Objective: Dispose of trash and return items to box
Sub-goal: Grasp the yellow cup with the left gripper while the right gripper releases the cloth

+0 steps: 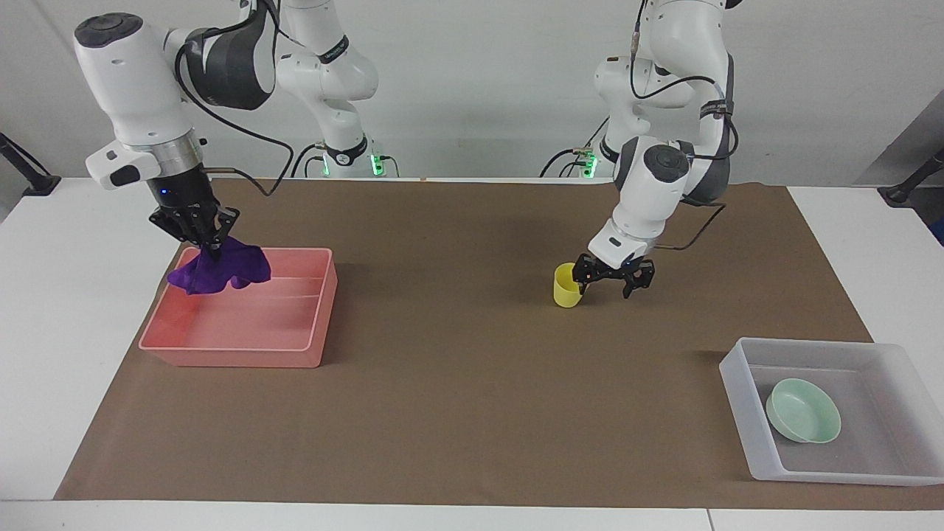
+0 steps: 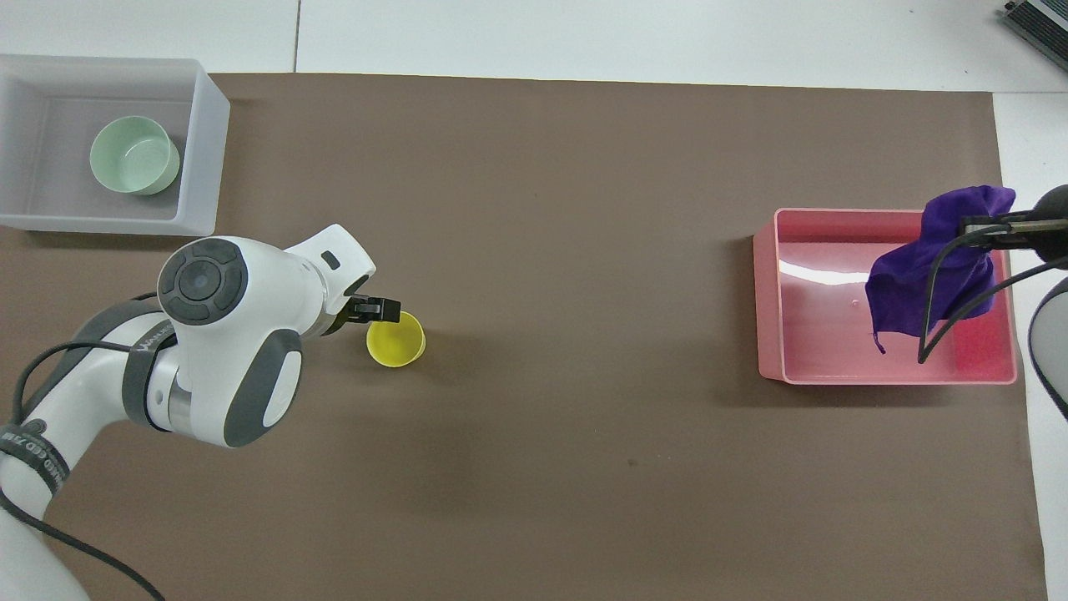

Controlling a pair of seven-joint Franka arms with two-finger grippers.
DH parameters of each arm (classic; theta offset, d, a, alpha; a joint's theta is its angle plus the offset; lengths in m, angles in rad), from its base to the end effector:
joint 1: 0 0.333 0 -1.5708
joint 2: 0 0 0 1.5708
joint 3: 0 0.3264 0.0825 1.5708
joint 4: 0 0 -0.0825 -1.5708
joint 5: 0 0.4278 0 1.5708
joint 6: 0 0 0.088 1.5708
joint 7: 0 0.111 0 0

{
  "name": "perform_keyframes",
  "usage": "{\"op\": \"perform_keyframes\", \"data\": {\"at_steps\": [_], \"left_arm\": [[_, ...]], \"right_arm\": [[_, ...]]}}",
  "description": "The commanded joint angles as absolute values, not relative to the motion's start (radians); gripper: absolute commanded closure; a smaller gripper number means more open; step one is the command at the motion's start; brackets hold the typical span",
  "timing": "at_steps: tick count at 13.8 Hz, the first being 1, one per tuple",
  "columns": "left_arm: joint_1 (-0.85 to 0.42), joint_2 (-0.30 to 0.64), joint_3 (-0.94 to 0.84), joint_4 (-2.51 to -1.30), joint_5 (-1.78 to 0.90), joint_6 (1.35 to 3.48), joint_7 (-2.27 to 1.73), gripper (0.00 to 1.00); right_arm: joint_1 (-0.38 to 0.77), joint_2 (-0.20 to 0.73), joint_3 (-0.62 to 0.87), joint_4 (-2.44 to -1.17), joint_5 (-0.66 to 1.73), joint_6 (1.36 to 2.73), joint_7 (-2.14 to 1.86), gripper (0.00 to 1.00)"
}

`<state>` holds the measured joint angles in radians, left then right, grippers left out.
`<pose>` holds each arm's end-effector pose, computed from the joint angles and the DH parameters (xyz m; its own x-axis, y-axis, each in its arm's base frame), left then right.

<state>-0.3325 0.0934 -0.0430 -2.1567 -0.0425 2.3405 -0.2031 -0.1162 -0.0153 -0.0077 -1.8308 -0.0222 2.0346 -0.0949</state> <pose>0.5532 -0.2188 0.3432 0.9868 -0.1407 0.0804 -0.1453 -0.9879 0.0544 0.6176 -0.0783 0.5478 0.9766 -0.0162 0.2142 -0.0258 -0.9988 0.0419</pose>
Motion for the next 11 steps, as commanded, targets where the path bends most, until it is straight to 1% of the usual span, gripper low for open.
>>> {"op": "perform_keyframes", "data": {"at_steps": [1,5,6,9,10,11], "left_arm": [[-0.365,0.031,-0.029,-2.246,-0.045,2.372,-0.213,0.0],[-0.367,0.023,-0.029,-2.273,-0.046,2.402,-0.218,0.0],[-0.365,0.023,-0.029,-2.286,-0.046,2.44,-0.227,0.06],[-0.376,0.028,-0.031,-2.341,-0.046,2.561,-0.294,0.1],[-0.388,0.032,-0.031,-2.344,-0.046,2.58,-0.311,0.19],[-0.388,0.035,-0.031,-2.344,-0.046,2.58,-0.314,0.35]], "right_arm": [[-0.132,-0.005,0.005,-1.893,-0.029,2.126,-0.115,1.0],[-0.144,0.0,0.005,-2.057,-0.028,2.256,-0.115,1.0],[-0.152,0.009,0.005,-2.081,-0.028,2.27,-0.109,1.0],[-0.153,0.034,0.005,-2.147,-0.028,2.348,-0.106,1.0],[-0.155,0.06,0.005,-2.151,-0.026,2.368,-0.103,1.0],[-0.156,0.089,0.005,-2.151,-0.025,2.387,-0.094,1.0]]}}
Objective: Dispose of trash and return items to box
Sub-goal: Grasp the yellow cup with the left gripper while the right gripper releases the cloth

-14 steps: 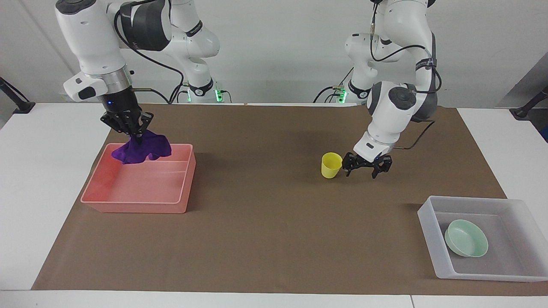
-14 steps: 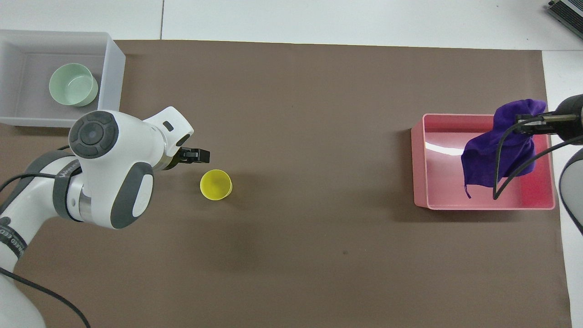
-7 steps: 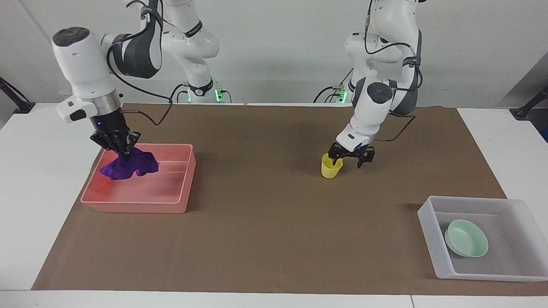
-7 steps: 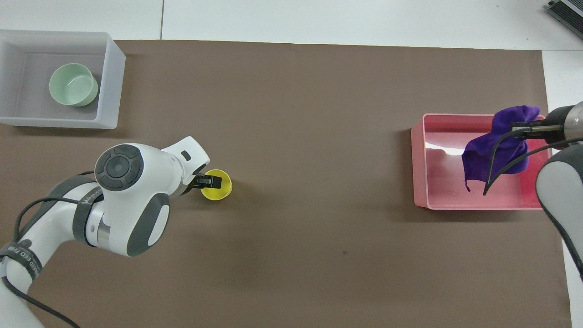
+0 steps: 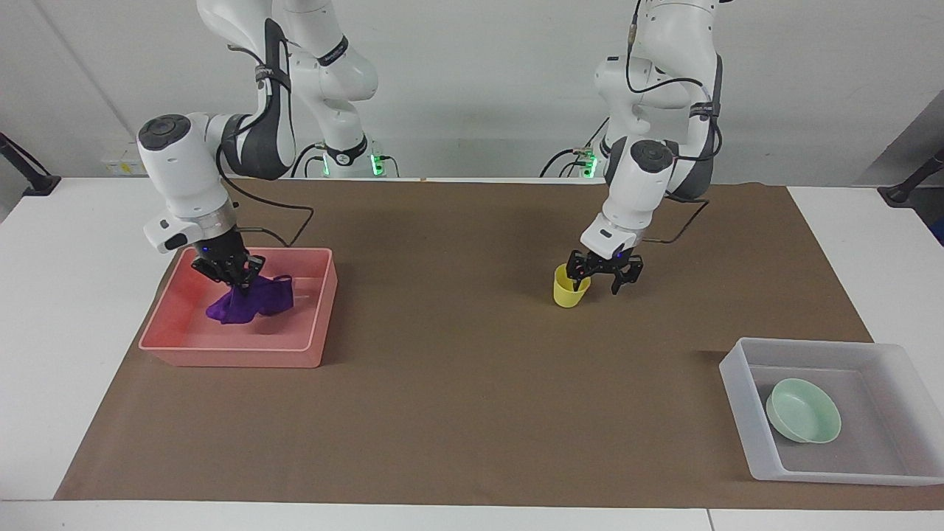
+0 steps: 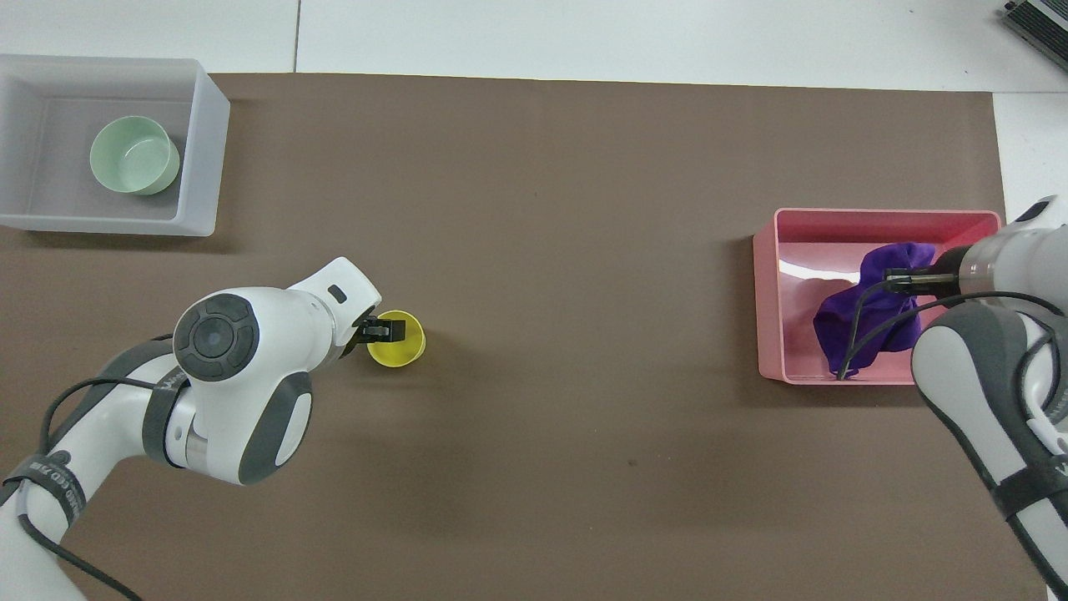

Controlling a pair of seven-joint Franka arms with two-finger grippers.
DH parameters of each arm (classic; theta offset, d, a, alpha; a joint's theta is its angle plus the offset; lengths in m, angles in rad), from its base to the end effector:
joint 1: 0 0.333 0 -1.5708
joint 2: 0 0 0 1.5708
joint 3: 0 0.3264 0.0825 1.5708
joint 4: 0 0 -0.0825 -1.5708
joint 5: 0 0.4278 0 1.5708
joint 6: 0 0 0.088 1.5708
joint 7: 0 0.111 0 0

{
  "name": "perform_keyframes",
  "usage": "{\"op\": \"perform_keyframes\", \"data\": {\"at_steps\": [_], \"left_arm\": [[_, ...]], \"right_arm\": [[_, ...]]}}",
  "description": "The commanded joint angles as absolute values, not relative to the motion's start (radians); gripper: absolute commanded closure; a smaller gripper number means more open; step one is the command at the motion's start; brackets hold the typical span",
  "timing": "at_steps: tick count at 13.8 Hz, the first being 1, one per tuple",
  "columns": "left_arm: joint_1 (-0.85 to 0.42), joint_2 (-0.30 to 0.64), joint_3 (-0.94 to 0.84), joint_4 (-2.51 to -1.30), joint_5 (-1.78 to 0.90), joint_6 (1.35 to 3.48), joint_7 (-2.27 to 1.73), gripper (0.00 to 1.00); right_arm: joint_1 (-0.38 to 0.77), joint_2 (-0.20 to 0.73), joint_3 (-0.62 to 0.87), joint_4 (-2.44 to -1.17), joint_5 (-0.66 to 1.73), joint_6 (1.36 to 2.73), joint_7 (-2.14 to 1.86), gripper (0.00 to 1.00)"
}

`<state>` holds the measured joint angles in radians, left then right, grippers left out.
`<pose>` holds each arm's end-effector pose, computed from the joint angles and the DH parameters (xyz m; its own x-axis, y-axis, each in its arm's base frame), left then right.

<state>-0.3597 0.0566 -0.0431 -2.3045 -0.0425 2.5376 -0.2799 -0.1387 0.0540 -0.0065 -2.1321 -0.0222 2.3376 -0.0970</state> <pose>0.5214 -0.2217 0.3145 0.9838 -0.0822 0.1593 -0.0957 -0.9922 0.0794 0.5943 -0.0873 0.3785 0.9885 -0.0311 0.1483 -0.0364 -0.9988 0.0330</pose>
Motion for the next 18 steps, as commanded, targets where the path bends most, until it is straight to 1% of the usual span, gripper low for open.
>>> {"op": "perform_keyframes", "data": {"at_steps": [1,2,3,4,5,6,8,10,12,14,16,18], "left_arm": [[-0.39,0.034,-0.031,-2.35,-0.046,2.58,-0.319,0.6],[-0.388,0.034,-0.031,-2.352,-0.046,2.579,-0.316,0.89],[-0.39,0.032,-0.031,-2.352,-0.046,2.576,-0.316,1.0],[-0.39,0.032,-0.031,-2.352,-0.046,2.576,-0.316,1.0],[-0.39,0.034,-0.031,-2.35,-0.046,2.574,-0.316,1.0],[-0.39,0.034,-0.031,-2.346,-0.046,2.568,-0.314,1.0],[-0.387,0.034,-0.029,-2.333,-0.046,2.566,-0.311,1.0],[-0.377,0.028,-0.028,-2.306,-0.046,2.551,-0.307,1.0],[-0.361,0.035,-0.023,-2.249,-0.046,2.52,-0.301,1.0],[-0.319,0.069,-0.023,-2.159,-0.044,2.488,-0.27,1.0],[-0.269,0.116,-0.023,-2.038,-0.044,2.441,-0.232,1.0],[-0.223,0.158,-0.023,-1.927,-0.043,2.384,-0.161,1.0]], "right_arm": [[-0.155,0.106,0.005,-2.154,-0.02,2.411,-0.078,0.92],[-0.155,0.112,0.005,-2.154,-0.02,2.414,-0.063,0.84],[-0.155,0.123,0.005,-2.154,-0.02,2.419,-0.057,0.79],[-0.155,0.136,0.006,-2.154,-0.02,2.421,-0.055,0.62],[-0.153,0.144,0.006,-2.154,-0.02,2.421,-0.054,0.33],[-0.153,0.144,0.005,-2.152,-0.018,2.421,-0.054,0.0],[-0.155,0.146,0.006,-2.143,-0.02,2.421,-0.055,0.0],[-0.147,0.134,0.005,-2.106,-0.02,2.395,-0.057,0.0],[-0.137,0.12,0.006,-2.027,-0.018,2.28,-0.055,0.0],[-0.135,0.117,0.014,-1.929,-0.02,2.144,-0.031,0.0],[-0.135,0.101,0.021,-1.852,-0.021,2.012,-0.012,0.0],[-0.135,0.06,0.021,-1.838,-0.023,1.958,-0.011,0.0]]}}
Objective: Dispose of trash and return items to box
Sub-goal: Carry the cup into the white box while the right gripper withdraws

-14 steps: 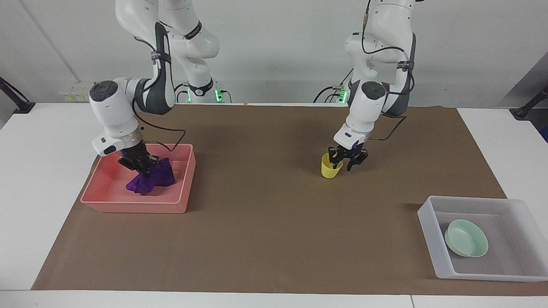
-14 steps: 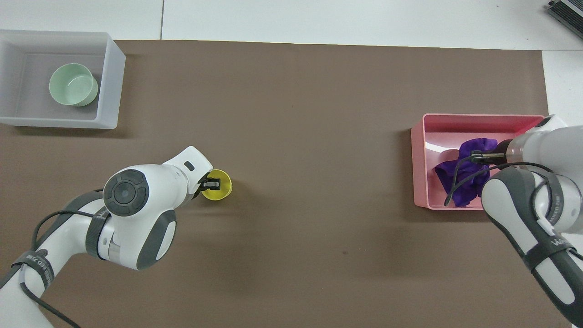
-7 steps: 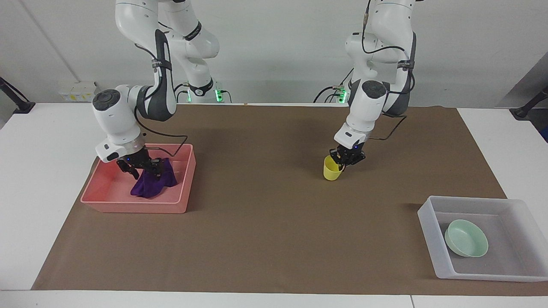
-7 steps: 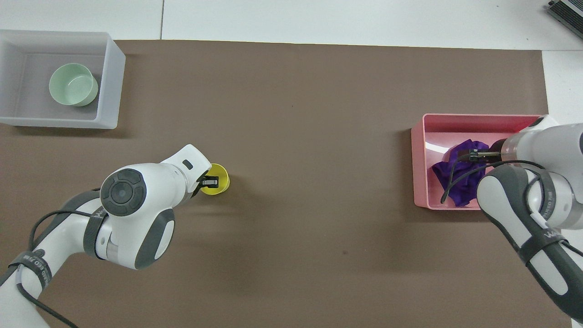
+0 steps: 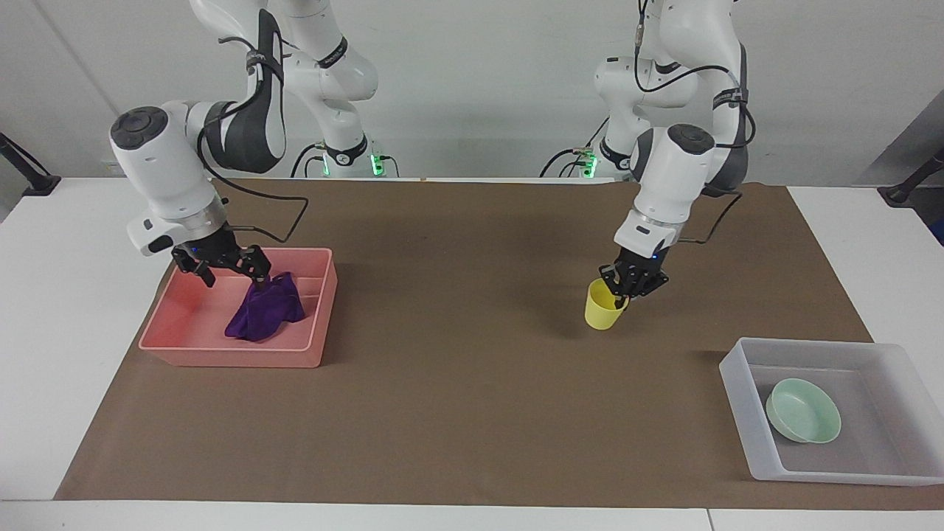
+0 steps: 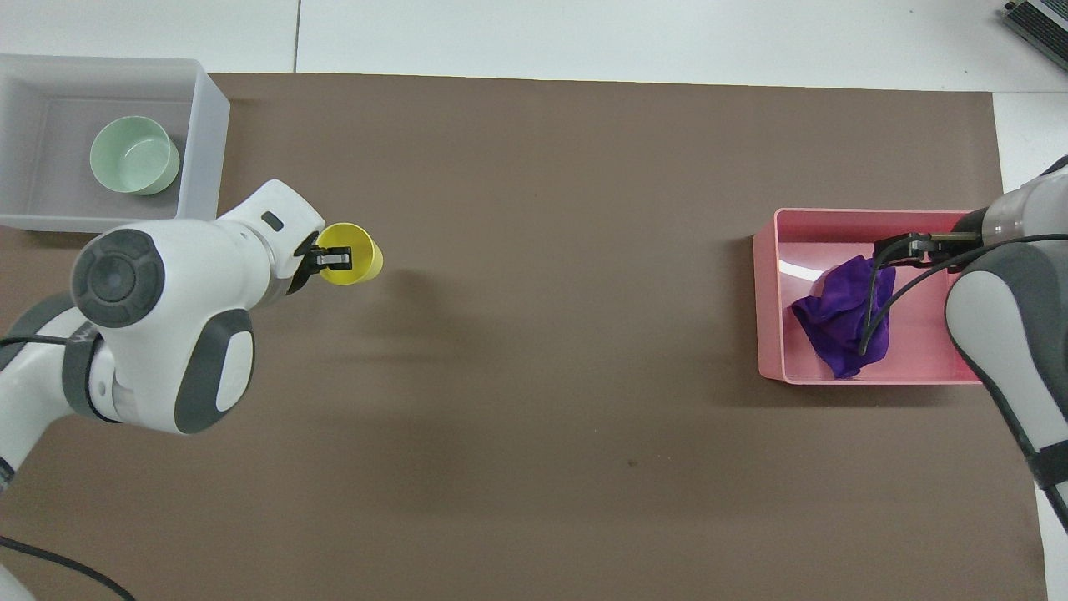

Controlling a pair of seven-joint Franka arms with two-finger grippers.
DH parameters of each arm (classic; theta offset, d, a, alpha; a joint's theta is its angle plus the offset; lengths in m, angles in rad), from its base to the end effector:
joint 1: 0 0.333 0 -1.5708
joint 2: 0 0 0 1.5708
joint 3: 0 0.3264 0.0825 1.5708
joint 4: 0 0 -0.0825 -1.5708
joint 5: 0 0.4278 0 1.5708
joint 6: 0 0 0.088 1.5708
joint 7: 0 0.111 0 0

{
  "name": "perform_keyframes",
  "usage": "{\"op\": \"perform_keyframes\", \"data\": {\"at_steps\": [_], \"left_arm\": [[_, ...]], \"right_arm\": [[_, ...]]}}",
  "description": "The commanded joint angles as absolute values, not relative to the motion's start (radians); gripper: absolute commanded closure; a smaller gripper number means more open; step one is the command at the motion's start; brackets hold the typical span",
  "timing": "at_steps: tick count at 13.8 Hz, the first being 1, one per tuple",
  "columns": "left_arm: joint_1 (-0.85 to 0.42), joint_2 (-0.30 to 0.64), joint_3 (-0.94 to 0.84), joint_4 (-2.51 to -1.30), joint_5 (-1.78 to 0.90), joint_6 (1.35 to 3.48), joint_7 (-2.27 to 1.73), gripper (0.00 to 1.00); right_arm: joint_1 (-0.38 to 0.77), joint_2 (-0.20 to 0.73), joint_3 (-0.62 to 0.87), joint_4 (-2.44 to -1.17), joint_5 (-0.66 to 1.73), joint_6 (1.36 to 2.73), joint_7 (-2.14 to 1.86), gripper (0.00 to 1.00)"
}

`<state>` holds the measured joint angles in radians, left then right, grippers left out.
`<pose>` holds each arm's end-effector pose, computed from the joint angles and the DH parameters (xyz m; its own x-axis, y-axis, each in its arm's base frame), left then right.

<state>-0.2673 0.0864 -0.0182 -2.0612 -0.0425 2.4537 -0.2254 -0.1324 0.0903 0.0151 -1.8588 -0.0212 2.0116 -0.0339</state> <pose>0.6058 -0.1777 0.4076 0.9585 -0.0147 0.2848 -0.0460 -0.9936 0.1034 0.6298 -0.0758 0.4640 0.9953 -0.0742 0.0617 -0.0756 -0.9969 0.0204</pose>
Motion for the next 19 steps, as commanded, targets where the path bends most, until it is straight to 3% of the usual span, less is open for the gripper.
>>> {"op": "perform_keyframes", "data": {"at_steps": [1,6,15,17,19], "left_arm": [[-0.198,0.172,-0.023,-1.893,-0.044,2.379,-0.138,1.0],[-0.06,0.268,-0.026,-1.694,-0.044,2.294,-0.043,1.0],[0.115,0.556,-0.037,-1.206,-0.057,2.024,0.064,1.0],[0.161,0.613,-0.066,-1.158,-0.055,2.017,0.077,1.0],[0.19,0.667,-0.08,-1.109,-0.054,2.023,0.089,1.0]], "right_arm": [[-0.133,0.042,0.021,-1.838,-0.021,1.941,-0.011,0.0],[-0.023,-0.011,0.021,-1.829,-0.029,1.849,0.103,0.0],[-0.038,-0.055,-0.008,-1.605,-0.012,1.56,0.04,0.0],[-0.043,-0.054,-0.009,-1.557,-0.012,1.505,0.04,0.0],[-0.06,-0.064,-0.011,-1.587,-0.014,1.5,0.032,0.0]]}}
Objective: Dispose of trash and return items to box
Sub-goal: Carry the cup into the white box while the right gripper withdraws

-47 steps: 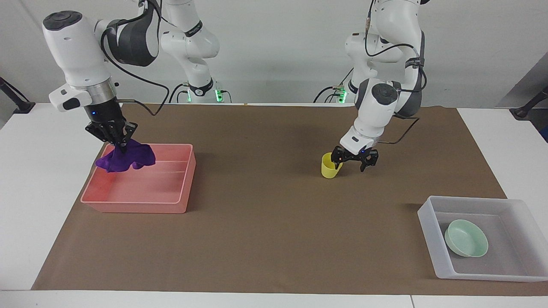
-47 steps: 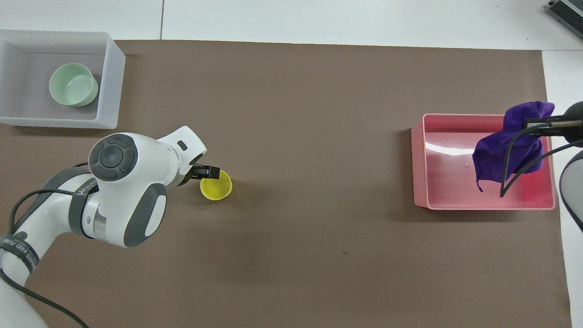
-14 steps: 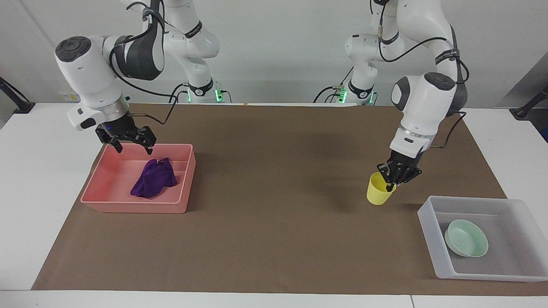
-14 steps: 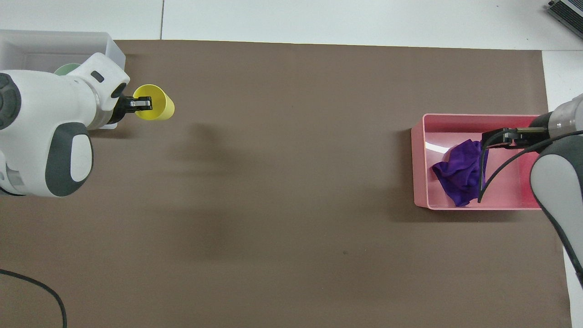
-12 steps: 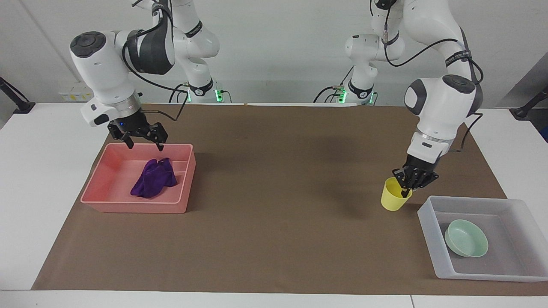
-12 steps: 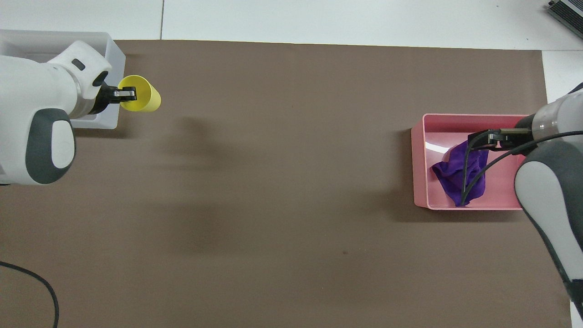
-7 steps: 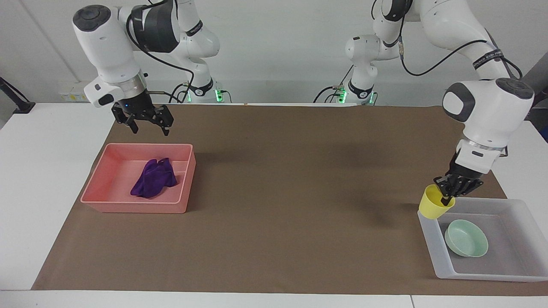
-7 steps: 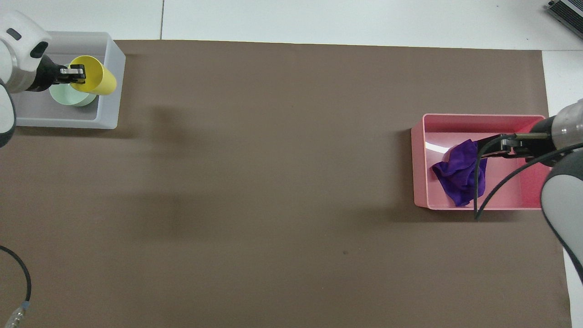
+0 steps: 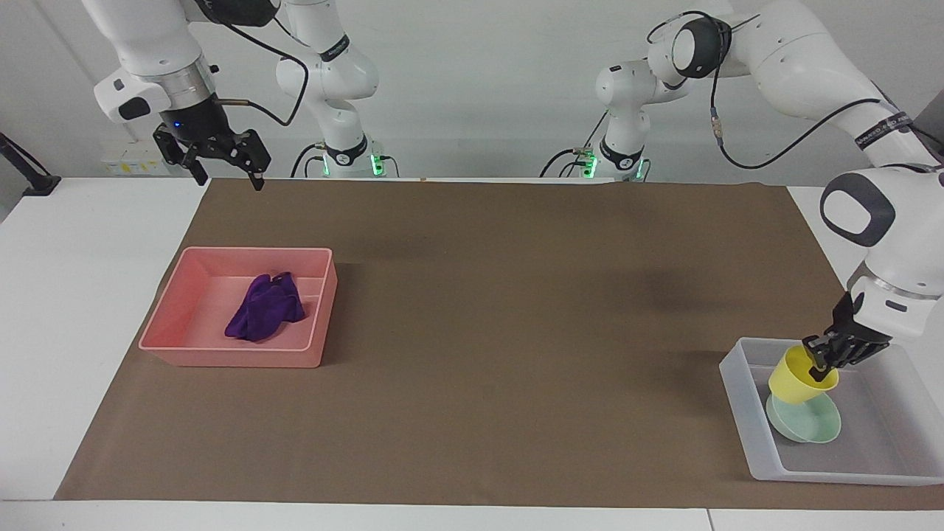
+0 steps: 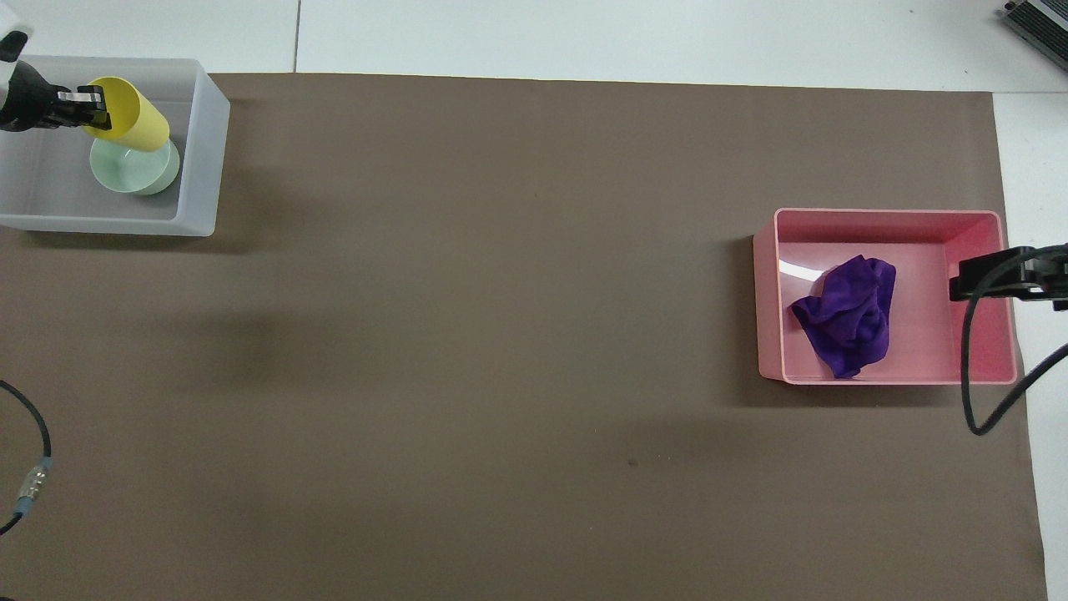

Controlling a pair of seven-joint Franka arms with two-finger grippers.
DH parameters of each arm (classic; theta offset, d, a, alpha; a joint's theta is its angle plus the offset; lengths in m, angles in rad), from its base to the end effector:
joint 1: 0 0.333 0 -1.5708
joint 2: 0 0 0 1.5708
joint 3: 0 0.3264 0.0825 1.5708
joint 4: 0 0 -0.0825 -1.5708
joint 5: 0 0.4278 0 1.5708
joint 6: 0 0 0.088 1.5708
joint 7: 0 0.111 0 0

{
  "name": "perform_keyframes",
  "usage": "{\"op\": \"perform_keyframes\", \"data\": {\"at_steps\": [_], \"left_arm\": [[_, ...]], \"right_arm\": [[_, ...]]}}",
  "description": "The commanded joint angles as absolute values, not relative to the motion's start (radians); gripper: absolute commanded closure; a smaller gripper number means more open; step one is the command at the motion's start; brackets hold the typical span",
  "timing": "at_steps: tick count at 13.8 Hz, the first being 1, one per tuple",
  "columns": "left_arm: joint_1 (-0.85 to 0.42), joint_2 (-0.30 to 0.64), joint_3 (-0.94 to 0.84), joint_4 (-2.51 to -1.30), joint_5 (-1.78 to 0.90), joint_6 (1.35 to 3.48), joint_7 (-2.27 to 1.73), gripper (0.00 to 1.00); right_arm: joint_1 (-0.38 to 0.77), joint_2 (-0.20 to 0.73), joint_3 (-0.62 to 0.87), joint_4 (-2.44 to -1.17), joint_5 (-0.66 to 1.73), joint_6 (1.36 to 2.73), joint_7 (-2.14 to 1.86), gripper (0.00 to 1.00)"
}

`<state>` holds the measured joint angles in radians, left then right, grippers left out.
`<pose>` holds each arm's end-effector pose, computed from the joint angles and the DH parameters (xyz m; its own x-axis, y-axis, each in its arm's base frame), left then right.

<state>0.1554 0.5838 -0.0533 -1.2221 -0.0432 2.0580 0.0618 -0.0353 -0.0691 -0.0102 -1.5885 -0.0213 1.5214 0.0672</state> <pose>0.7918 0.0893 0.4555 0.9647 0.0731 0.2529 0.0609 -0.9966 0.0558 0.5703 -0.0286 0.6579 0.9935 -0.1135 0.0034 -0.1135 -0.9933 0.0204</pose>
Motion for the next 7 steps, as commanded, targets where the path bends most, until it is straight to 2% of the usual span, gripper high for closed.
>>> {"op": "perform_keyframes", "data": {"at_steps": [1,7], "left_arm": [[0.204,0.695,-0.08,-1.085,-0.054,2.028,0.09,1.0],[0.261,0.723,-0.075,-1.091,-0.055,2.03,0.091,1.0]], "right_arm": [[-0.069,-0.08,-0.009,-1.603,-0.012,1.487,0.023,0.0],[-0.064,-0.089,-0.009,-1.626,-0.029,1.499,-0.004,0.0]]}}
